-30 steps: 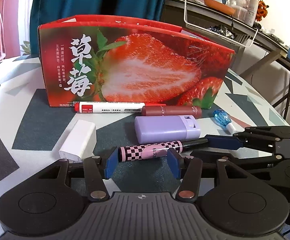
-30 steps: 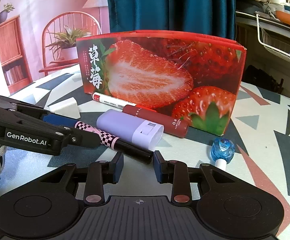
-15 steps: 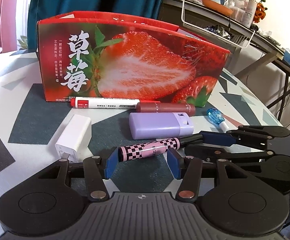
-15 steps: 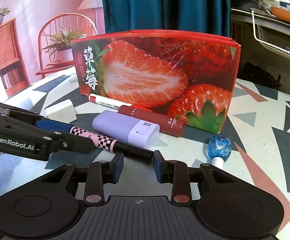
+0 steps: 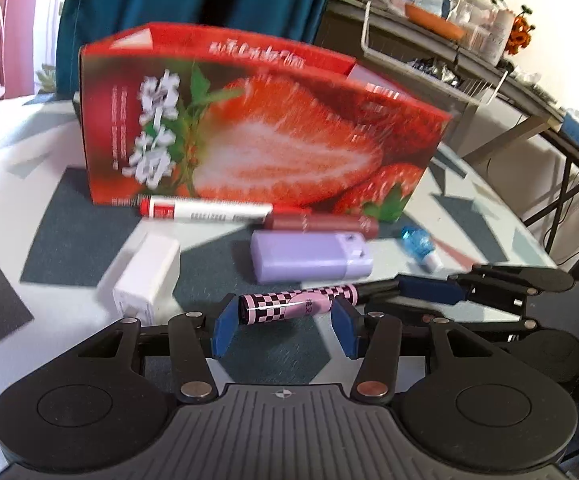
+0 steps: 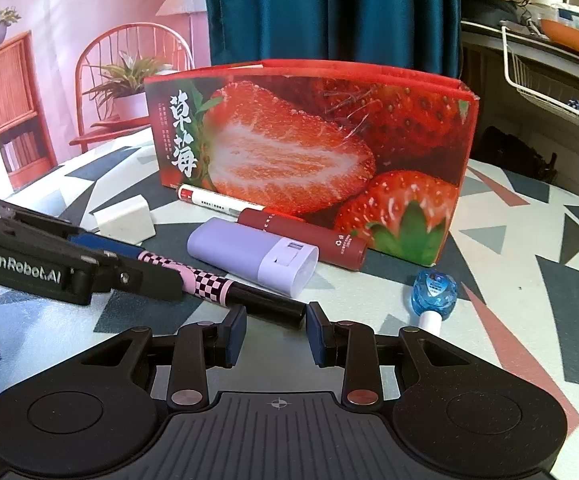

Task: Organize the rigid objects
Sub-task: 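Lift the lipstick with both grippers and carry it into the red box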

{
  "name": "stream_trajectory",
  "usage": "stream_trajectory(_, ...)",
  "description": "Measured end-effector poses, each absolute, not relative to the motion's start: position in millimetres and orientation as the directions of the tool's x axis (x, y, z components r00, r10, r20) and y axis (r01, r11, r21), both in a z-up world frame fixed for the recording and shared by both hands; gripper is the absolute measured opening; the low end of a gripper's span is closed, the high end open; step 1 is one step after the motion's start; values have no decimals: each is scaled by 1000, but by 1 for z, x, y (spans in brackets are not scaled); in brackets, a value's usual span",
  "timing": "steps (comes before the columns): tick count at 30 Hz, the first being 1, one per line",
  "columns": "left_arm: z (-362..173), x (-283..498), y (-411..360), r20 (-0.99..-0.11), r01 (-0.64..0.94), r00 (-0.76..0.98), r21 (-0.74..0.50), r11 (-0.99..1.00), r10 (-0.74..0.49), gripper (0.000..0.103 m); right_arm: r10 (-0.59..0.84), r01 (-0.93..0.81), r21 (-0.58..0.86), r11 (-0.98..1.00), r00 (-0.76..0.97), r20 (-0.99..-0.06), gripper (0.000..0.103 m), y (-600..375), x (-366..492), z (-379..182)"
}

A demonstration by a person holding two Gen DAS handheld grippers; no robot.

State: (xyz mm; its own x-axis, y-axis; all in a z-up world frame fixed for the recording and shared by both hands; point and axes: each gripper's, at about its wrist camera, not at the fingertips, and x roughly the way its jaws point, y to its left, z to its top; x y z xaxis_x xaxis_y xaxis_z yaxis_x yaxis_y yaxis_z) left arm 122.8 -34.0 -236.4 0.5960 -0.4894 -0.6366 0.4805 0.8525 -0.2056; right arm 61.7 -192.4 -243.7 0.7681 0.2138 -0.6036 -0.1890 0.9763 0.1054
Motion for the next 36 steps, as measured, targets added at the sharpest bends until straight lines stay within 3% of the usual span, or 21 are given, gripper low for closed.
stream_trajectory(16,-130,153,-44,-466,524,697,-188,830,-545,53,173,-150,89,985,905,-389,30,-220,90,-122)
stream_trajectory(22,-119,201,-50,-489,496,689,-221,840,-535,53,170,-153,74,985,885,-433,30,-222,143,-117)
stream_trajectory(36,-149,300,-56,-644,441,596,-237,866,-480,53,198,-87,197,976,721,-664,30,-224,251,-150)
